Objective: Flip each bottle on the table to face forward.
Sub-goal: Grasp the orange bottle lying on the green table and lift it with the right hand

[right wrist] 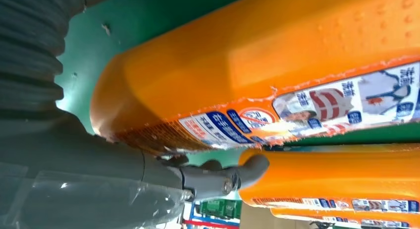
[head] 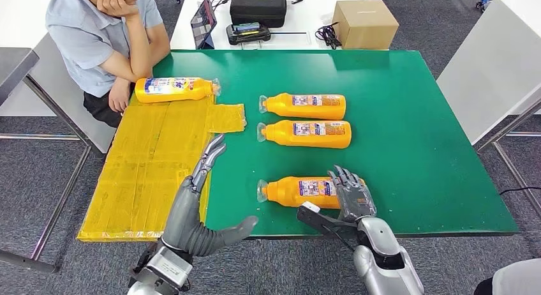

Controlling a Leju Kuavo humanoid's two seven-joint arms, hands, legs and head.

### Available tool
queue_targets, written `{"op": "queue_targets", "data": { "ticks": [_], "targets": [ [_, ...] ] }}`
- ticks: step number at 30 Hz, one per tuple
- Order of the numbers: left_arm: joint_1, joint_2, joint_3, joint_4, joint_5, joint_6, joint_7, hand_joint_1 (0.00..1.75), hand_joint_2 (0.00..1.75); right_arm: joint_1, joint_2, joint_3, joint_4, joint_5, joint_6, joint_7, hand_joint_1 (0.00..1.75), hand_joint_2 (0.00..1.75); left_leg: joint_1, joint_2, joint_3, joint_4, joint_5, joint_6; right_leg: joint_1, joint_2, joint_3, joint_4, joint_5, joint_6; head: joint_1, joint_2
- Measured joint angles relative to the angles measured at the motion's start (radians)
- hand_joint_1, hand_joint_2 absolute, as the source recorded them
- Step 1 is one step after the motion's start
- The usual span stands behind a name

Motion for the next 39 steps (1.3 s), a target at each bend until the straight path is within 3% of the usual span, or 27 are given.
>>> {"op": "queue_targets", "data": {
  "ticks": [7, 9, 10, 13, 14, 15, 33, 39],
  "targets": [
    [-0.006, 0.000, -0.002, 0.007, 0.003, -0.012, 0.003, 0.00, 1.75, -0.049, -0.045, 0.036, 0.040, -0.011, 0.041, 0.026, 0.00, 1.75, 0.000, 0.000, 0.000, 0.000, 0.000, 0.000, 0.000, 0.000, 0.000, 0.000, 0.000, 0.000, 0.000, 0.000],
    [-0.009, 0.000, -0.002, 0.010, 0.004, -0.012, 0.003, 0.00, 1.75, -0.070, -0.063, 0.047, 0.065, -0.024, 0.061, 0.027, 0.09, 1.75, 0.000, 0.000, 0.000, 0.000, 0.000, 0.000, 0.000, 0.000, 0.000, 0.000, 0.000, 0.000, 0.000, 0.000],
    [-0.010, 0.000, -0.003, 0.012, 0.005, -0.012, 0.003, 0.00, 1.75, -0.079, -0.071, 0.052, 0.077, -0.029, 0.068, 0.026, 0.34, 1.75, 0.000, 0.000, 0.001, 0.000, 0.000, 0.000, 0.000, 0.000, 0.000, 0.000, 0.000, 0.000, 0.000, 0.000],
    [-0.015, 0.000, -0.003, 0.018, 0.009, -0.015, 0.000, 0.00, 1.75, -0.108, -0.093, 0.066, 0.114, -0.046, 0.087, 0.018, 1.47, 1.75, 0.000, 0.000, 0.002, 0.000, 0.000, 0.000, 0.000, 0.000, 0.002, 0.000, 0.000, 0.000, 0.000, 0.000],
    [-0.017, 0.000, -0.004, 0.020, 0.011, -0.017, -0.001, 0.00, 1.75, -0.117, -0.100, 0.072, 0.125, -0.053, 0.093, 0.014, 1.67, 1.75, 0.000, 0.000, 0.003, 0.000, 0.000, 0.000, 0.000, 0.000, 0.003, 0.000, 0.000, 0.000, 0.000, 0.000],
    [-0.019, 0.000, -0.004, 0.022, 0.013, -0.018, -0.002, 0.00, 1.75, -0.126, -0.106, 0.078, 0.137, -0.060, 0.099, 0.011, 1.75, 1.75, 0.000, 0.000, 0.004, 0.000, 0.000, 0.000, 0.000, 0.000, 0.004, 0.000, 0.000, 0.000, 0.000, 0.000],
    [-0.045, 0.005, -0.027, 0.055, 0.022, -0.018, -0.008, 0.00, 1.75, -0.195, -0.178, 0.140, 0.232, -0.197, 0.114, -0.024, 1.75, 1.75, 0.000, -0.001, 0.011, 0.000, 0.000, 0.001, 0.000, 0.000, 0.010, -0.001, 0.000, 0.000, 0.000, 0.000],
    [-0.052, 0.005, -0.026, 0.066, 0.064, 0.015, -0.015, 0.00, 1.75, -0.163, -0.208, 0.121, 0.219, -0.472, 0.132, -0.163, 1.75, 1.75, 0.000, 0.000, 0.012, 0.000, -0.001, 0.001, 0.000, 0.000, 0.011, -0.001, 0.000, 0.000, 0.000, 0.000]
  ]
}}
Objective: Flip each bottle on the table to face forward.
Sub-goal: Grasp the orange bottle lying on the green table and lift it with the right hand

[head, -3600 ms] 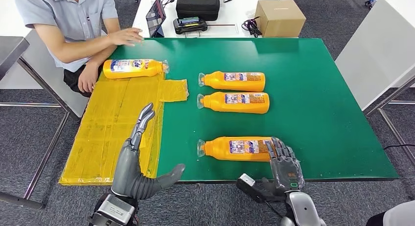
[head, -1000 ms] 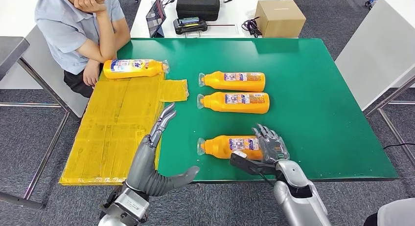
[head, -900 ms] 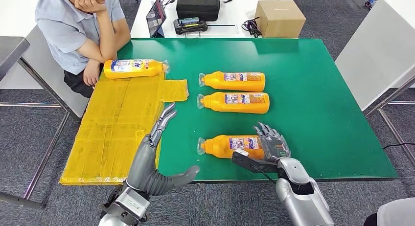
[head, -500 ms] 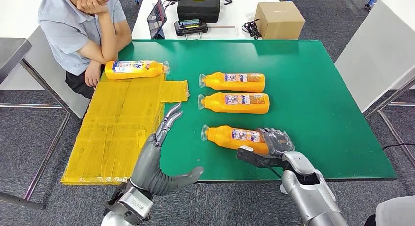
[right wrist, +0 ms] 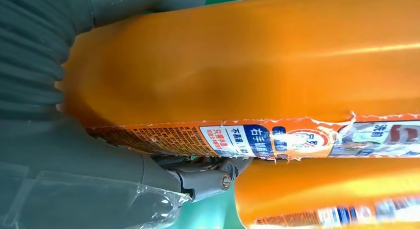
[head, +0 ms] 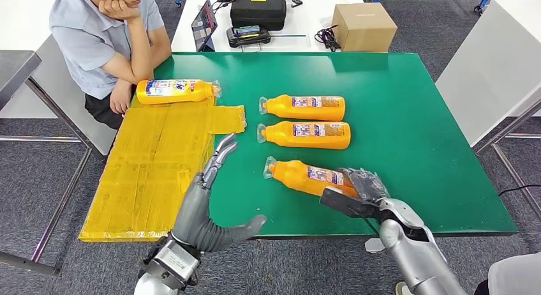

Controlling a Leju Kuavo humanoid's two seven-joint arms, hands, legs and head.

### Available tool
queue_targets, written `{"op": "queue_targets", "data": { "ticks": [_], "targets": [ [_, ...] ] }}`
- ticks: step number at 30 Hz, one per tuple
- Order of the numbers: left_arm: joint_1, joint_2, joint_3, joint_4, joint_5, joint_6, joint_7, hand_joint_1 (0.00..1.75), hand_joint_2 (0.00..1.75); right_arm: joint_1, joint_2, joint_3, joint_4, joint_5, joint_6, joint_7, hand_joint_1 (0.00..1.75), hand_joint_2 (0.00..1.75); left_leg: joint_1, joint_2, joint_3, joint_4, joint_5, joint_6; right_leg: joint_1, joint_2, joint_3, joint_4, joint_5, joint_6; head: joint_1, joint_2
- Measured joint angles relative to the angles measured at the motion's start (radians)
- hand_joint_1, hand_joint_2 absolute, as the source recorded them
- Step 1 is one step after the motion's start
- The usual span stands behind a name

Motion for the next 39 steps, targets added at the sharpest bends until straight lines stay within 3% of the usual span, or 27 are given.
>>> {"op": "queue_targets", "data": {
  "ticks": [6, 16, 25, 32, 35, 39],
  "targets": [
    [0.005, -0.004, 0.021, 0.016, 0.140, 0.022, 0.068, 0.00, 1.75, 0.129, 0.008, -0.047, -0.144, -0.220, 0.036, -0.052, 1.75, 1.75, 0.001, 0.000, -0.002, 0.000, -0.001, 0.000, 0.001, 0.000, -0.001, 0.000, 0.000, 0.000, 0.000, 0.000],
    [0.016, -0.016, 0.064, 0.034, 0.185, 0.036, 0.086, 0.00, 1.75, 0.254, 0.032, -0.074, -0.302, -0.258, 0.055, -0.043, 1.75, 1.75, 0.000, 0.000, -0.007, 0.000, -0.001, 0.000, 0.000, 0.000, -0.005, 0.000, 0.000, 0.000, 0.000, 0.000],
    [0.035, -0.024, 0.115, 0.050, 0.384, 0.140, 0.098, 0.00, 1.75, 0.253, 0.057, -0.072, -0.416, -0.318, 0.085, -0.054, 1.75, 1.75, 0.000, 0.000, -0.009, 0.000, 0.000, 0.000, 0.000, 0.000, -0.007, 0.001, 0.000, 0.000, 0.000, 0.000],
    [0.042, -0.031, 0.142, 0.064, 0.409, 0.149, 0.095, 0.00, 1.75, 0.230, 0.068, -0.068, -0.445, -0.322, 0.085, -0.055, 1.75, 1.75, 0.000, 0.000, -0.009, 0.000, 0.000, 0.000, 0.000, 0.000, -0.007, 0.001, 0.000, 0.000, 0.000, 0.000],
    [0.044, -0.033, 0.151, 0.075, 0.466, 0.131, 0.120, 0.00, 1.75, 0.220, 0.074, -0.068, -0.447, -0.333, 0.084, -0.069, 1.75, 1.75, 0.000, 0.000, -0.010, 0.000, 0.000, 0.000, 0.000, 0.000, -0.007, 0.001, 0.000, 0.000, 0.000, 0.000],
    [0.043, -0.034, 0.165, 0.125, 0.593, 0.035, 0.156, 0.00, 1.75, 0.182, 0.093, -0.065, -0.448, -0.360, 0.082, -0.101, 1.75, 1.75, 0.000, 0.000, -0.010, 0.000, 0.000, 0.000, 0.000, 0.000, -0.008, 0.001, 0.000, 0.000, 0.000, 0.000]
  ]
}}
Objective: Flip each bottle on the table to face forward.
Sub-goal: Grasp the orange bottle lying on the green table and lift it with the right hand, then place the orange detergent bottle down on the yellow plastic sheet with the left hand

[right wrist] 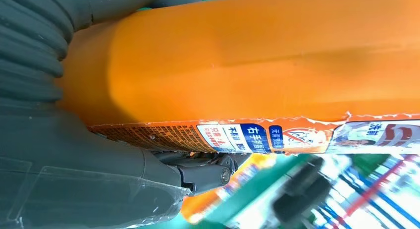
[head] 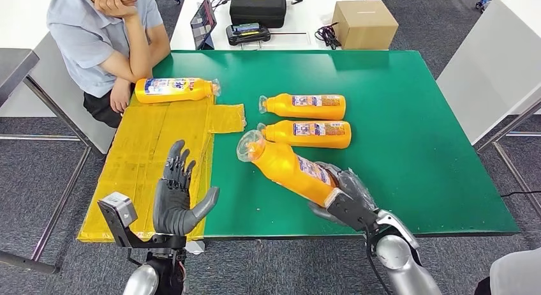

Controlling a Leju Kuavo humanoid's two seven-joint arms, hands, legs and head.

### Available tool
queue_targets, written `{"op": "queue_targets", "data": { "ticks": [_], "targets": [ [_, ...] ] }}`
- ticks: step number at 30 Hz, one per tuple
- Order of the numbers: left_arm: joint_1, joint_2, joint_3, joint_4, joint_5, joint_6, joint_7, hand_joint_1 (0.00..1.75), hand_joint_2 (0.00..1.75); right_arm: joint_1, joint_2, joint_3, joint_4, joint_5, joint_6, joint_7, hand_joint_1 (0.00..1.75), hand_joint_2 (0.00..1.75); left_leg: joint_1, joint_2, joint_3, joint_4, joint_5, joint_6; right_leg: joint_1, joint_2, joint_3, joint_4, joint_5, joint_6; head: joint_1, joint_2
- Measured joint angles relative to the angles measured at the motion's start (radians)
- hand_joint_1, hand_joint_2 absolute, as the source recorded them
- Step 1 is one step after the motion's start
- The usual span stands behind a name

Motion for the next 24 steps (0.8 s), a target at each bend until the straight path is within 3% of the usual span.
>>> {"op": "queue_targets", "data": {
  "ticks": [7, 12, 17, 24],
  "targets": [
    [0.022, 0.004, 0.009, 0.117, 0.070, -0.161, 0.018, 0.00, 1.75, -0.022, 0.031, 0.021, -0.029, -0.053, 0.012, -0.036, 1.75, 1.75, 0.000, 0.000, 0.000, 0.000, 0.000, 0.000, 0.000, 0.000, 0.000, 0.000, 0.000, 0.000, 0.000, 0.000],
    [0.024, 0.008, 0.006, 0.154, 0.094, -0.190, 0.019, 0.00, 1.75, -0.023, 0.035, 0.031, -0.030, -0.064, 0.019, -0.045, 1.75, 1.75, 0.000, 0.000, -0.001, 0.000, 0.000, 0.000, 0.000, 0.000, -0.001, 0.000, 0.000, 0.000, 0.000, 0.000],
    [-0.033, 0.022, -0.061, 0.325, 0.182, -0.329, -0.003, 0.00, 1.75, -0.040, 0.069, 0.113, -0.002, -0.116, 0.045, -0.092, 1.74, 1.75, 0.000, 0.000, -0.002, 0.000, 0.000, 0.000, 0.000, 0.000, -0.002, 0.000, 0.000, 0.000, 0.000, 0.000],
    [-0.097, 0.024, -0.099, 0.378, 0.157, -0.306, -0.027, 0.00, 1.75, -0.093, 0.104, 0.181, 0.086, -0.082, 0.035, -0.073, 1.75, 1.75, 0.000, 0.000, -0.002, 0.000, 0.001, 0.000, 0.000, 0.000, -0.002, 0.000, 0.000, 0.000, 0.000, 0.000]
  ]
}}
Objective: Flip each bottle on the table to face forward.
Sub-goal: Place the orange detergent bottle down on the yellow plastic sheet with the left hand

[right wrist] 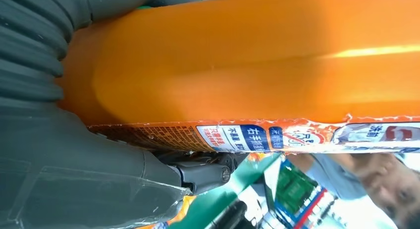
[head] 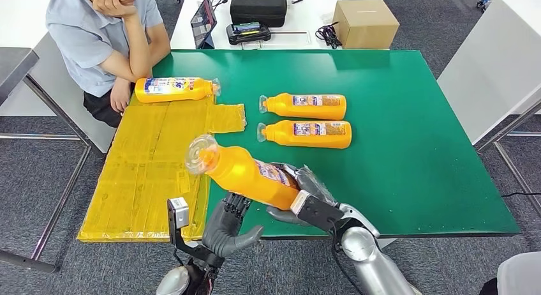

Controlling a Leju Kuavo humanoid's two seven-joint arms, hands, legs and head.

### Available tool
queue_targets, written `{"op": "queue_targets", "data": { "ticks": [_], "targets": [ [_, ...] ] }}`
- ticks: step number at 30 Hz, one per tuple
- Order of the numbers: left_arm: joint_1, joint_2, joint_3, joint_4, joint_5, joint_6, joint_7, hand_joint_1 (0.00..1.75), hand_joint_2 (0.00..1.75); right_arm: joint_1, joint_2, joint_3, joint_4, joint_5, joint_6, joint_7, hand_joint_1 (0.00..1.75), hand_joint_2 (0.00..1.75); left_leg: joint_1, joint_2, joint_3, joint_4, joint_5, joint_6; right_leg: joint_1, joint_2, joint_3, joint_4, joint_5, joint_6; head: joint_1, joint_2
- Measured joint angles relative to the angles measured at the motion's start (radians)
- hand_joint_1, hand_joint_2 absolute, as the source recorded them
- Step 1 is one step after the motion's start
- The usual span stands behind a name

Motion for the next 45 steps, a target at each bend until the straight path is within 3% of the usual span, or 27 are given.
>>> {"op": "queue_targets", "data": {
  "ticks": [6, 18, 24, 29, 30, 34, 45],
  "targets": [
    [-0.036, -0.011, 0.012, 0.002, -0.041, 0.033, -0.021, 0.00, 1.75, -0.024, 0.024, 0.040, 0.066, 0.031, -0.036, 0.022, 1.75, 1.75, 0.000, 0.000, 0.000, 0.000, 0.000, 0.000, 0.000, 0.000, 0.000, 0.000, 0.000, 0.000, 0.000, 0.000],
    [-0.025, -0.019, 0.048, -0.108, -0.200, 0.160, -0.053, 0.00, 1.75, 0.016, 0.038, 0.043, 0.069, 0.070, -0.074, 0.062, 1.75, 1.75, 0.000, 0.000, -0.001, 0.000, 0.000, 0.000, 0.000, 0.000, -0.001, 0.000, 0.000, 0.000, 0.000, 0.000],
    [-0.022, -0.021, 0.058, -0.118, -0.155, 0.142, -0.026, 0.00, 1.75, 0.022, 0.045, 0.043, 0.063, 0.093, -0.074, 0.066, 1.75, 1.75, 0.000, 0.000, -0.001, 0.000, 0.000, 0.000, 0.000, 0.000, -0.001, 0.000, 0.000, 0.000, 0.000, 0.000],
    [-0.023, -0.022, 0.062, -0.111, -0.069, 0.070, 0.004, 0.00, 1.75, 0.016, 0.053, 0.044, 0.066, 0.097, -0.072, 0.058, 1.75, 1.75, 0.000, 0.000, -0.001, 0.000, 0.000, 0.000, 0.000, 0.000, -0.001, 0.000, 0.000, 0.000, 0.000, 0.000],
    [-0.023, -0.022, 0.062, -0.109, -0.055, 0.059, 0.010, 0.04, 1.75, 0.014, 0.054, 0.045, 0.067, 0.097, -0.071, 0.056, 1.75, 1.75, 0.000, 0.000, -0.001, 0.000, 0.000, 0.000, 0.000, 0.000, -0.001, 0.000, 0.000, 0.000, 0.000, 0.000],
    [-0.026, -0.022, 0.058, -0.085, 0.031, 0.001, 0.018, 1.75, 1.75, -0.002, 0.056, 0.048, 0.087, 0.093, -0.063, 0.044, 1.75, 1.75, 0.000, 0.000, -0.001, 0.000, 0.000, 0.000, 0.000, 0.000, -0.001, 0.000, 0.000, 0.000, 0.000, 0.000],
    [-0.043, -0.022, 0.045, -0.064, 0.007, 0.022, -0.006, 1.75, 1.75, -0.014, 0.063, 0.058, 0.133, 0.093, -0.079, 0.033, 1.58, 1.75, 0.000, 0.000, -0.001, 0.000, 0.000, 0.000, 0.000, 0.000, -0.001, 0.000, 0.000, 0.000, 0.000, 0.000]
  ]
}}
